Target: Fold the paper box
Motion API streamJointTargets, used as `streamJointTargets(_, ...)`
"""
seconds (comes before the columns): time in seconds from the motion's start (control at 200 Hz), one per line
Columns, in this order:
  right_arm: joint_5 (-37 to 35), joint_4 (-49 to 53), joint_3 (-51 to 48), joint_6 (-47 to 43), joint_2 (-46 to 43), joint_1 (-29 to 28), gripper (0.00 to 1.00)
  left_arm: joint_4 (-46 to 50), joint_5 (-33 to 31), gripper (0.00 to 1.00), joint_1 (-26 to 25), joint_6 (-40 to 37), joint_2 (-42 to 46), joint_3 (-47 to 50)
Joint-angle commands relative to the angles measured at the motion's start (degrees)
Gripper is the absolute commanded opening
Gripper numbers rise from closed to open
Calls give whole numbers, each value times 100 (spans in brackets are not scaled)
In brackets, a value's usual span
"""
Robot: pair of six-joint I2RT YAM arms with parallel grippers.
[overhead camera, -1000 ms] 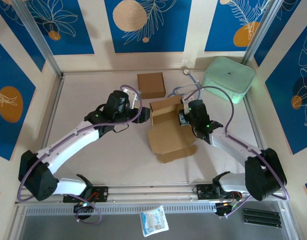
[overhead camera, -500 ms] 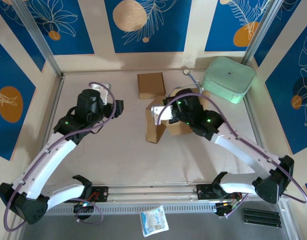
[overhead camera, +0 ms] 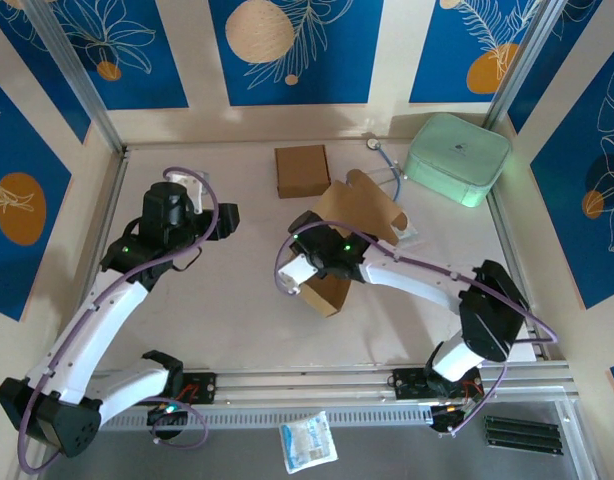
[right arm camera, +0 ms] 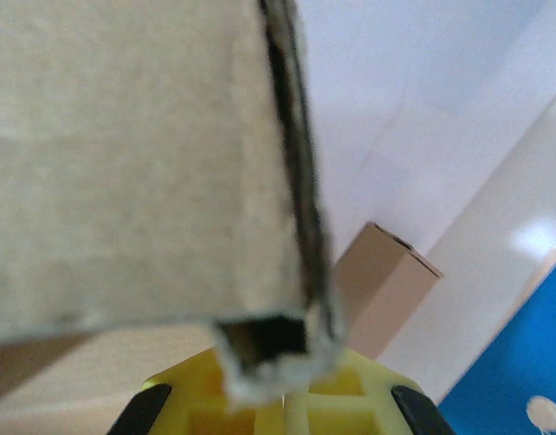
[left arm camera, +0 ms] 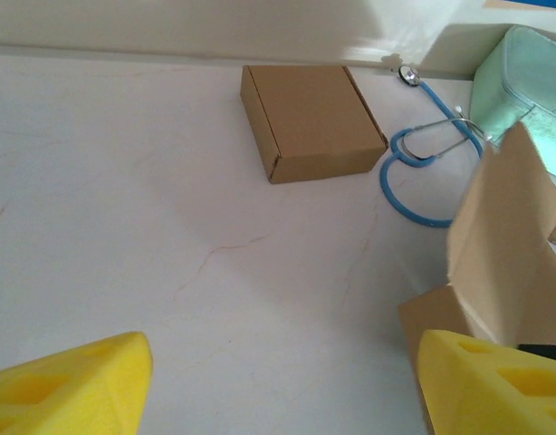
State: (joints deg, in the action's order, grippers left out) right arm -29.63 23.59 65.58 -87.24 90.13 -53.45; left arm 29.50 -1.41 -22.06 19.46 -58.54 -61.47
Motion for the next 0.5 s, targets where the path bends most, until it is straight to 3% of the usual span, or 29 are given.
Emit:
streamJointTargets(0.0,79,-124,-95,200,268,-192,9,-132,210,77,88,114,70,48)
streamJointTargets(0.235,9,-29,-74,590,645,-439,22,-152,273,77,84,111,47,40)
streamJointTargets(0.41,-116,94,102,855,520,-476,38,-145,273,78,88,43,4,92)
streamJointTargets(0.495,-305,143,231,943,419,-503,40,-143,390,79,88,-175,-38,77)
